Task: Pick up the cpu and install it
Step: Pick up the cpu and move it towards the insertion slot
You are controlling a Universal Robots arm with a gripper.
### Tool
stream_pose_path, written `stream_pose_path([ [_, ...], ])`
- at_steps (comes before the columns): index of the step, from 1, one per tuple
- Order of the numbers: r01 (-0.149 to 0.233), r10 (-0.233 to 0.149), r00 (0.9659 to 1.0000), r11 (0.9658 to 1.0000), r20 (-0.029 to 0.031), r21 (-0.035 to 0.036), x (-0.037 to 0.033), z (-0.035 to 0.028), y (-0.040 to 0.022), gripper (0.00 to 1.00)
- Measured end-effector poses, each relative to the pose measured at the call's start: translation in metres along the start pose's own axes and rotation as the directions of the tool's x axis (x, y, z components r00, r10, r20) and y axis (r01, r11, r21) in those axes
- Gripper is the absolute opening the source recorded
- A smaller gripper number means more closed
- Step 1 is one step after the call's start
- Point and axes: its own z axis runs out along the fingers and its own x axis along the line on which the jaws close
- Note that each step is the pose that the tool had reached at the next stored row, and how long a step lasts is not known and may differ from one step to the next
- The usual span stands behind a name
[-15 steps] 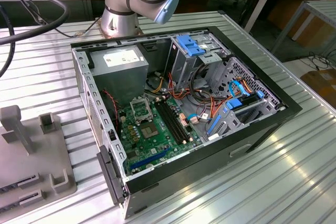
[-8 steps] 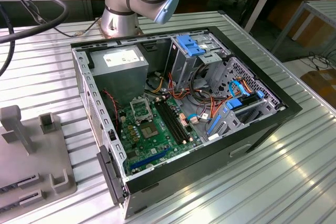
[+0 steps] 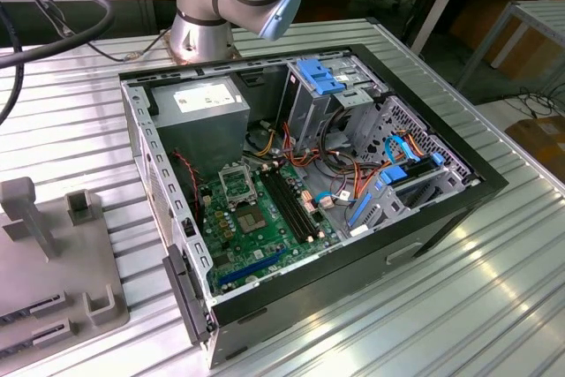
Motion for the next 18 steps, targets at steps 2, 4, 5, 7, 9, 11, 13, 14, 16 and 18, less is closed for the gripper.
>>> stream_pose_path([
  [2,0.0,0.0,1.0,1.0,0.0001,-0.0001,0.0,-0.0004,0.0,0.47],
  [4,0.0,0.0,1.0,1.0,0.0001,-0.0001,0.0,-0.0007,0.0,0.47],
  [5,0.0,0.0,1.0,1.0,0.0,-0.0001,0.0,-0.0009,0.0,0.47],
  [7,0.0,0.0,1.0,1.0,0.0001,-0.0001,0.0,-0.0011,0.0,0.47],
  [9,0.0,0.0,1.0,1.0,-0.0001,0.0001,0.0001,-0.002,0.0,0.47],
  [11,0.0,0.0,1.0,1.0,0.0,-0.0001,0.0,-0.0027,0.0001,0.47],
  [13,0.0,0.0,1.0,1.0,0.0,-0.0001,0.0001,-0.0037,0.0001,0.47],
  [14,0.0,0.0,1.0,1.0,0.0001,-0.0001,0.0001,-0.004,0.0001,0.47],
  [16,0.0,0.0,1.0,1.0,-0.0001,0.0,0.0001,-0.0052,0.0001,0.47],
  [18,0.0,0.0,1.0,1.0,0.0001,-0.0001,0.0001,-0.006,0.0002,0.47],
])
